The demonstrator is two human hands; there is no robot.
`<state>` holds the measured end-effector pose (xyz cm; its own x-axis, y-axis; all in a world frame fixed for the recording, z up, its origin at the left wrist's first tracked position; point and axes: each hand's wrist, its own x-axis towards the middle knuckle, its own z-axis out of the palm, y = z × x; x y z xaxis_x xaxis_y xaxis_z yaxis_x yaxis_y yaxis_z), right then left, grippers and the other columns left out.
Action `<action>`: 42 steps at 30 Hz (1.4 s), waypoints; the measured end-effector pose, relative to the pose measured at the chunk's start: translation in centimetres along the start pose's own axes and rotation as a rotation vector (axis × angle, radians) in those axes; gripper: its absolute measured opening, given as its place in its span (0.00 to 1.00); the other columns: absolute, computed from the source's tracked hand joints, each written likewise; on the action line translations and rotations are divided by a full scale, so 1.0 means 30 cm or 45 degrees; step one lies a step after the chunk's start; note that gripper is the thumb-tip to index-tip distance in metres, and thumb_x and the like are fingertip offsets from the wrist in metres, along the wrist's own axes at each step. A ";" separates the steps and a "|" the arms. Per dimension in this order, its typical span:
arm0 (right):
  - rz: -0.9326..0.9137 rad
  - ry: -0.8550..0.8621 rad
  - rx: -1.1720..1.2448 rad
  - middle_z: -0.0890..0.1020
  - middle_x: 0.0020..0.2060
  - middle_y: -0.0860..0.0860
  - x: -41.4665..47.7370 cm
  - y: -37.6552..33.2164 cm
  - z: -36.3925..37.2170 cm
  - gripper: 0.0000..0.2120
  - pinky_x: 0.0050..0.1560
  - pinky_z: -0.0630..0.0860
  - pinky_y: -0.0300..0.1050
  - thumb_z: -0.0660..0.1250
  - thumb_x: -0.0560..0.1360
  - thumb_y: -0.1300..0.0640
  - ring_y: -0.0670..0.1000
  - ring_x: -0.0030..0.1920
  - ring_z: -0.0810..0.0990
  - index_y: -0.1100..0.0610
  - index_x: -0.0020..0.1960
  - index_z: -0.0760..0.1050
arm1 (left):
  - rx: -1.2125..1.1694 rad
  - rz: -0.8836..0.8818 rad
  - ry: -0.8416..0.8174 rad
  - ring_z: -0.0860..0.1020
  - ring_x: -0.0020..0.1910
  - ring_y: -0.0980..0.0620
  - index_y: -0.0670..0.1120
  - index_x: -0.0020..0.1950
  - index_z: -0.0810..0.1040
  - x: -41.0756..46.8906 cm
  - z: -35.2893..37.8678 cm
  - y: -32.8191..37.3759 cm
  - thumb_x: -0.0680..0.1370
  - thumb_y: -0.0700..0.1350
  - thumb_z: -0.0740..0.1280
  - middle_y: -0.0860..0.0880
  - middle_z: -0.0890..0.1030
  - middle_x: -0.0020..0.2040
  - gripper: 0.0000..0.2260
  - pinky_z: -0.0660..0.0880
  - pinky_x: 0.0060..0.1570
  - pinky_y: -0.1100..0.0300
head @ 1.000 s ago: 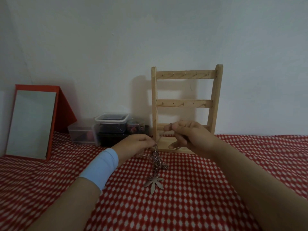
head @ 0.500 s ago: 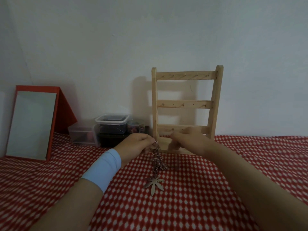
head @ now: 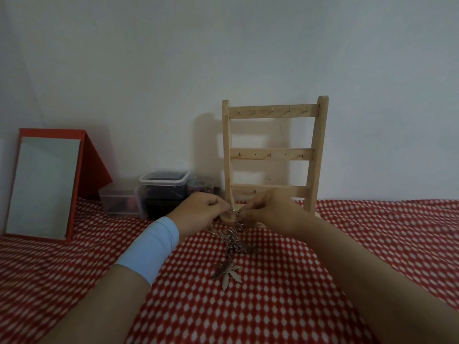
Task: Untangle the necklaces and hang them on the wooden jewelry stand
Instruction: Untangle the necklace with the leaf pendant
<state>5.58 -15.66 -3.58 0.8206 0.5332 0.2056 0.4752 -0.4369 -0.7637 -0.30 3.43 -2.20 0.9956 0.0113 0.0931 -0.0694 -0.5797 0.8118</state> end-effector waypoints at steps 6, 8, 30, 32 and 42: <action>-0.030 0.110 0.137 0.82 0.33 0.48 0.001 -0.028 0.010 0.09 0.49 0.82 0.47 0.65 0.82 0.55 0.46 0.36 0.82 0.55 0.46 0.80 | -0.019 0.035 -0.060 0.76 0.27 0.65 0.46 0.54 0.83 -0.006 -0.006 0.004 0.82 0.46 0.63 0.59 0.81 0.32 0.09 0.72 0.27 0.68; 0.045 0.103 0.245 0.76 0.30 0.48 0.003 -0.032 0.009 0.10 0.44 0.81 0.50 0.64 0.83 0.55 0.46 0.30 0.76 0.56 0.45 0.78 | 0.001 0.067 -0.035 0.75 0.25 0.65 0.47 0.53 0.83 -0.005 -0.008 0.000 0.82 0.44 0.63 0.58 0.80 0.33 0.09 0.70 0.26 0.69; 0.087 0.110 0.087 0.87 0.40 0.48 -0.009 -0.021 0.049 0.15 0.48 0.84 0.44 0.79 0.68 0.43 0.47 0.42 0.86 0.53 0.46 0.83 | -0.050 0.162 0.095 0.78 0.28 0.54 0.46 0.51 0.81 0.016 0.024 -0.006 0.81 0.42 0.65 0.39 0.85 0.43 0.06 0.77 0.36 0.61; 0.077 0.144 0.061 0.87 0.40 0.48 -0.004 -0.014 0.061 0.11 0.48 0.85 0.46 0.78 0.70 0.45 0.48 0.43 0.86 0.52 0.45 0.84 | -0.055 0.179 0.129 0.78 0.27 0.58 0.47 0.51 0.82 0.017 0.030 -0.008 0.80 0.41 0.67 0.42 0.85 0.42 0.04 0.77 0.34 0.63; -0.004 0.212 0.271 0.88 0.42 0.47 -0.002 -0.015 0.052 0.03 0.46 0.80 0.35 0.73 0.77 0.58 0.44 0.45 0.85 0.55 0.48 0.86 | -0.296 0.066 0.216 0.74 0.25 0.57 0.47 0.52 0.82 0.021 0.021 -0.011 0.80 0.41 0.66 0.45 0.82 0.38 0.06 0.75 0.29 0.62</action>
<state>4.83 -14.38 -4.21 0.8686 0.4002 0.2922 0.4146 -0.2642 -0.8708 0.39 3.11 -2.76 0.9668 0.1343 0.2172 -0.1520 -0.3807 0.9121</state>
